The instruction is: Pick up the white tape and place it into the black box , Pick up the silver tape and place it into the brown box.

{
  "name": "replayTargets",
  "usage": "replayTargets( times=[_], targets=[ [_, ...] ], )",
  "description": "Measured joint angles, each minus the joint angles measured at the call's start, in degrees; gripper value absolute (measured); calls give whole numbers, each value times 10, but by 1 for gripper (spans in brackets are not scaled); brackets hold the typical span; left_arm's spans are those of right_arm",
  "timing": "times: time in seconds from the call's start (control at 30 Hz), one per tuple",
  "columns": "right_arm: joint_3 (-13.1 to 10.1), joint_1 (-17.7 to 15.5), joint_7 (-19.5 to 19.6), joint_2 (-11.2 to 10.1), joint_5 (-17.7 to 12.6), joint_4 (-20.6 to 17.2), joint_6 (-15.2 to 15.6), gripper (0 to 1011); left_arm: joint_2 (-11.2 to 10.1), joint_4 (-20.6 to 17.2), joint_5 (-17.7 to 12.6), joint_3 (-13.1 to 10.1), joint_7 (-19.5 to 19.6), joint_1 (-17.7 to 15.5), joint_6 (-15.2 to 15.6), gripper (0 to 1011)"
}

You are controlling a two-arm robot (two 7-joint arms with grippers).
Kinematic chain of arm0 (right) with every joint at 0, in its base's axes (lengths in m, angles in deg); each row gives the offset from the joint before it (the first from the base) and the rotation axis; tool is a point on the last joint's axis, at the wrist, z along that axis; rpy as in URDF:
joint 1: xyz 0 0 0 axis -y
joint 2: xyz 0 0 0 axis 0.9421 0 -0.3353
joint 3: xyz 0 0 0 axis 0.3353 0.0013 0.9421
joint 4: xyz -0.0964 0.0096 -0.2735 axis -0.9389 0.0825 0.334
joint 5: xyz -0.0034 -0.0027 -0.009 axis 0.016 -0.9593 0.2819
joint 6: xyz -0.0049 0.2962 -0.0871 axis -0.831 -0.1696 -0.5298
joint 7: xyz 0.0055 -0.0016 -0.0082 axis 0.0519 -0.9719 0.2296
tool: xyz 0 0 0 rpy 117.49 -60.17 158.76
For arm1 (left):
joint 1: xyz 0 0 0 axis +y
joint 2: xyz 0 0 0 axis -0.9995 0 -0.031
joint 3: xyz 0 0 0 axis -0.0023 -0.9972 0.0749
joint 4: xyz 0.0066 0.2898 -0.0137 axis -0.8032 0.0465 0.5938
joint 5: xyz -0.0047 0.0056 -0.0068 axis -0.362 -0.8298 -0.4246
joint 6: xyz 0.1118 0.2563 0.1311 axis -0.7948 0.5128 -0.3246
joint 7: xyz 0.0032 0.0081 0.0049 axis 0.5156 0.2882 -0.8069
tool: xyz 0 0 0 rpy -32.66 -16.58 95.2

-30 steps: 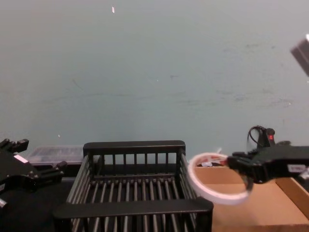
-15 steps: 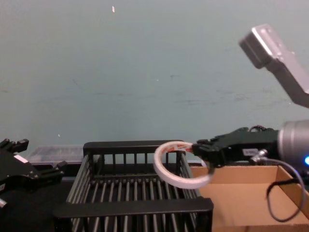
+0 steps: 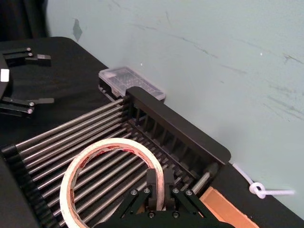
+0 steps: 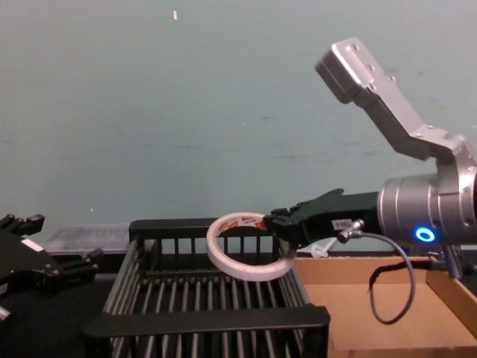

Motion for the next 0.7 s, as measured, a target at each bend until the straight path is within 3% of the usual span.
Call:
replayTargets(
  times=[0.7],
  targets=[
    [0, -4, 0, -5, -2, -7, 0, 116, 0, 0, 0, 0, 0, 0, 0, 1001]
  ],
)
